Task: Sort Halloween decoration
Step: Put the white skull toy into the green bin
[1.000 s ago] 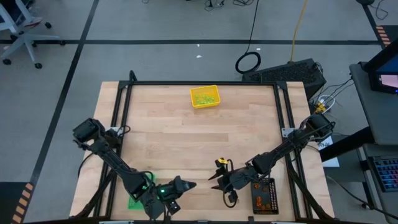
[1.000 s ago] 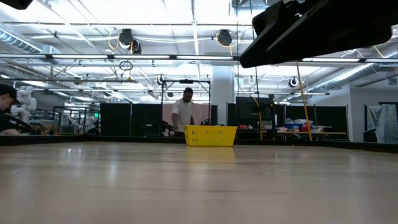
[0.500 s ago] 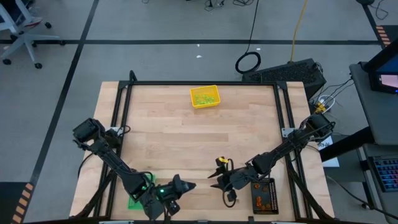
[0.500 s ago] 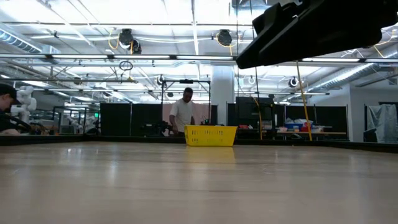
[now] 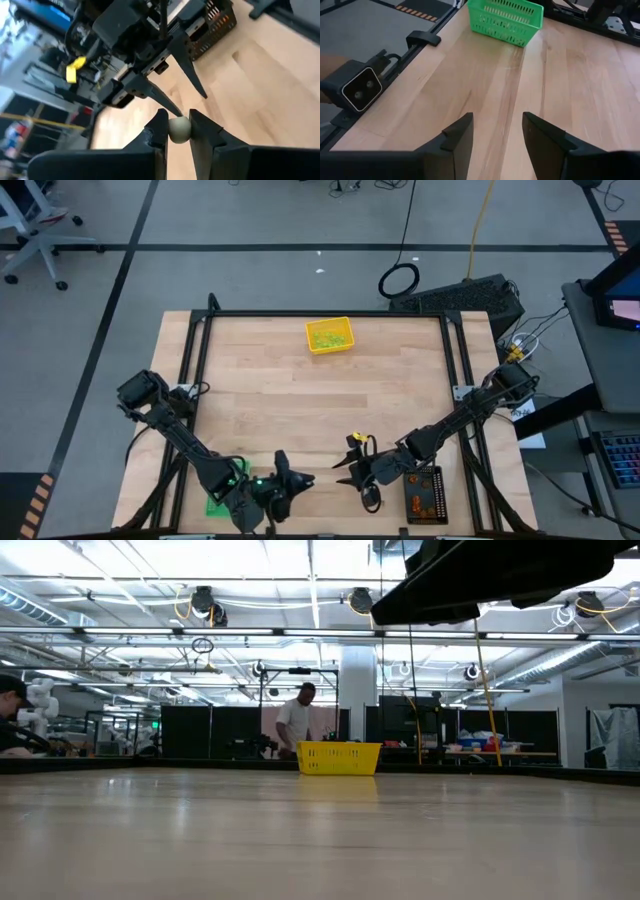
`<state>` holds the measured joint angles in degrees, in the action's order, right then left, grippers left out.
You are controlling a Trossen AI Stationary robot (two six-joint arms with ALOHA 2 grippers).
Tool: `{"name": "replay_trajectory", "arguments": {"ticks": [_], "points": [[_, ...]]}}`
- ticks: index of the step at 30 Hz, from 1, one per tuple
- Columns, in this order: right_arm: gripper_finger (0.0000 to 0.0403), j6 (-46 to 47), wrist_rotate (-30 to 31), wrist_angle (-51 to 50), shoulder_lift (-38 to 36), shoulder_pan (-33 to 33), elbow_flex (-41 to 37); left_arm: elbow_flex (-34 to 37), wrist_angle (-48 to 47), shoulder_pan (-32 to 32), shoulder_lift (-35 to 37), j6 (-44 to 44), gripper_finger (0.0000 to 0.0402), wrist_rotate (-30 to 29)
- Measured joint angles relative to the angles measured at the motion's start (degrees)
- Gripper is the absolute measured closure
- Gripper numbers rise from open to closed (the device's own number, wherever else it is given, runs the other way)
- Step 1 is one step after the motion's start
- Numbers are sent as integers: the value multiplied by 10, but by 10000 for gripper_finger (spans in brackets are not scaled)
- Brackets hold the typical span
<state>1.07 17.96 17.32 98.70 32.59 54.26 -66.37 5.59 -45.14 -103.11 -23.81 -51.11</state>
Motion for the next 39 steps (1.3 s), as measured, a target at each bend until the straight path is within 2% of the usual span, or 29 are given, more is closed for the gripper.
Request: {"name": "replay_trajectory", "arguments": {"ticks": [12, 15, 19, 25, 29, 34, 39], "points": [[248, 12, 0, 0, 0, 7, 0, 0, -5, -1, 0, 325, 357, 0], [248, 13, 0, -6, 0, 7, 0, 0, -29, -10, 0, 374, 357, 11], [248, 22, -2, -22, 0, 9, 0, 1, -122, -36, 24, 424, 357, 50], [248, 26, -2, -69, -41, 25, 0, 1, -322, -80, 91, 586, 357, 73], [248, 28, 0, -110, -69, 34, 0, 0, -411, -106, 112, 667, 357, 130], [248, 27, 1, -120, -85, 43, -2, 0, -473, -134, 104, 745, 357, 212], [248, 30, 3, -120, -87, 47, -13, 1, -487, -156, 103, 789, 357, 221]]}}
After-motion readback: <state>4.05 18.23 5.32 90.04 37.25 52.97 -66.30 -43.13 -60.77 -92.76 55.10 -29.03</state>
